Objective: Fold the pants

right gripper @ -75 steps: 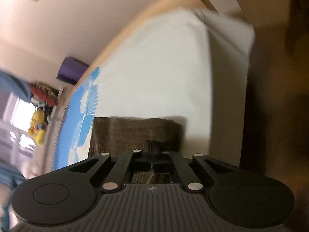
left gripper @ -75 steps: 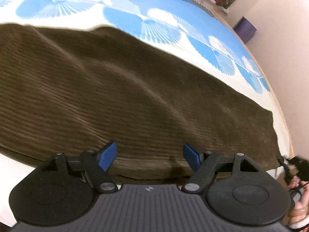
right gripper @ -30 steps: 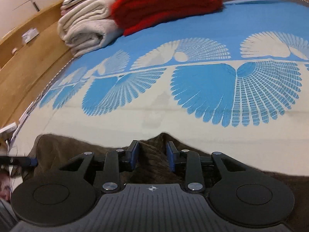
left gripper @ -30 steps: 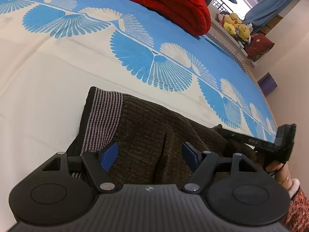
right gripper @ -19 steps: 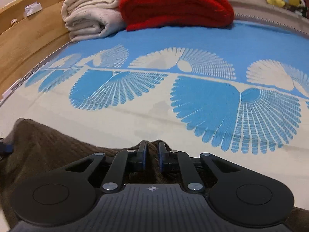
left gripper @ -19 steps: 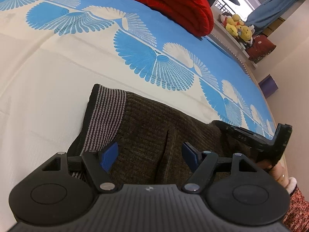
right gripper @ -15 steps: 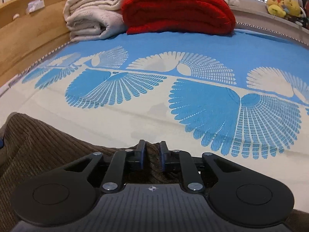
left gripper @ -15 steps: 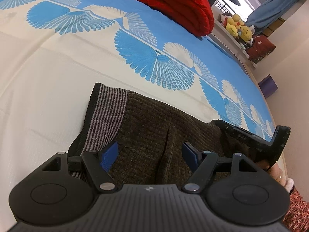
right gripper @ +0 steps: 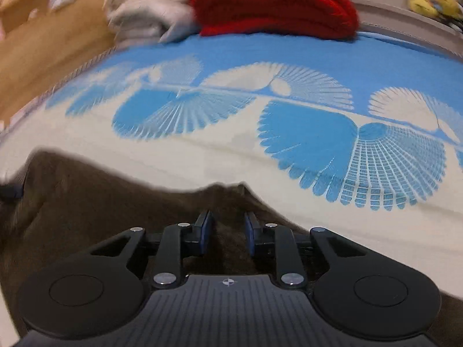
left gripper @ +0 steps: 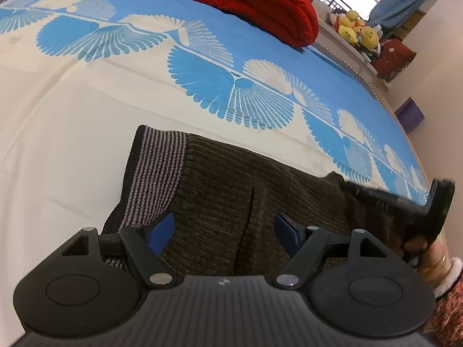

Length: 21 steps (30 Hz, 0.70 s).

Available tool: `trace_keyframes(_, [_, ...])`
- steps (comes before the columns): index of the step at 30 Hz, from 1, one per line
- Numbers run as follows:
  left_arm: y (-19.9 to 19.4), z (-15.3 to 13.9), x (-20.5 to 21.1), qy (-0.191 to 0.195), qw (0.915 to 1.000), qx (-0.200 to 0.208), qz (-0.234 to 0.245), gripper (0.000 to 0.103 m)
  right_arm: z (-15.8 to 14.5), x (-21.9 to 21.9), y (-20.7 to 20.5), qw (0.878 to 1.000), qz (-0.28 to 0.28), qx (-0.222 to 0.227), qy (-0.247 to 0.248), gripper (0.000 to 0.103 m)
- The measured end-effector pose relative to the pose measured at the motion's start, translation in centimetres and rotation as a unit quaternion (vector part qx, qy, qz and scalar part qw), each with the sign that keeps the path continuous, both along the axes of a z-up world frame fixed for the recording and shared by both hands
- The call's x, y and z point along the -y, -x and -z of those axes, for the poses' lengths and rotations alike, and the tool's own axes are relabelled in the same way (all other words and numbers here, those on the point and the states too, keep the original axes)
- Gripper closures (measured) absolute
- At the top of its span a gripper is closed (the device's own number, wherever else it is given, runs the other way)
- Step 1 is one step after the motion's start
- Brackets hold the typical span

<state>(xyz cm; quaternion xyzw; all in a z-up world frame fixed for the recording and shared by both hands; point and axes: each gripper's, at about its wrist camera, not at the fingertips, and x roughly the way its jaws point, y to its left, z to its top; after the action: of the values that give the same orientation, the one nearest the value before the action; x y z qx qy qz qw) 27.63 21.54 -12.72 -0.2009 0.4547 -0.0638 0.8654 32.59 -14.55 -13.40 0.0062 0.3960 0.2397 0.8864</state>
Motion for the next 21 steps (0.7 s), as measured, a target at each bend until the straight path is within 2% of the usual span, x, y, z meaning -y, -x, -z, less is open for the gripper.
trace_keyframes(1, [0.0,0.0,0.0,0.0,1.0,0.0,0.0,0.02,-0.3,0.1,-0.2,1.0,0.018,0.007,0.006,0.081])
trace_keyframes(3, [0.0,-0.1,-0.1,0.01,0.9999,-0.001,-0.005,0.017,-1.2,0.9,-0.7,0.999,0.051,0.013,-0.012,0.076])
trace_keyframes(5, [0.1,-0.3,-0.3,0.022,0.9997,-0.002,-0.014,0.016,-2.1,1.7,-0.8,0.997,0.069,0.001,-0.021,0.07])
trace_keyframes(6, [0.1,-0.5,-0.2,0.022,0.9996,-0.001,-0.015,0.015,-2.6,1.8,-0.5,0.998,0.062,-0.003,-0.022,0.069])
trace_keyframes(8, [0.1,-0.7,0.1,0.012,0.9998,0.001,-0.013,0.015,-3.8,1.6,1.3,0.999,0.025,0.0,-0.02,0.06])
trace_keyframes(11, [0.3,-0.8,1.0,-0.018,0.9998,0.005,-0.002,0.015,-5.0,0.3,5.8,0.999,-0.05,-0.001,0.001,0.058])
trace_keyframes(14, [0.5,-0.7,2.0,-0.051,0.9986,0.004,0.009,0.015,-4.4,-1.1,10.1,0.995,-0.095,-0.016,0.025,0.058])
trace_keyframes(17, [0.8,-0.4,2.4,-0.065,0.9978,0.004,0.012,0.015,-1.9,-1.6,13.0,0.991,-0.1,-0.05,0.07,0.058])
trace_keyframes(19, [1.1,-0.3,2.2,-0.065,0.9979,0.004,0.01,0.015,-1.3,-0.5,14.9,0.99,-0.108,-0.018,0.089,0.058])
trace_keyframes(21, [1.3,-0.3,2.0,-0.06,0.9982,0.004,0.005,0.015,-1.6,1.2,15.9,0.988,-0.098,-0.016,0.115,0.057])
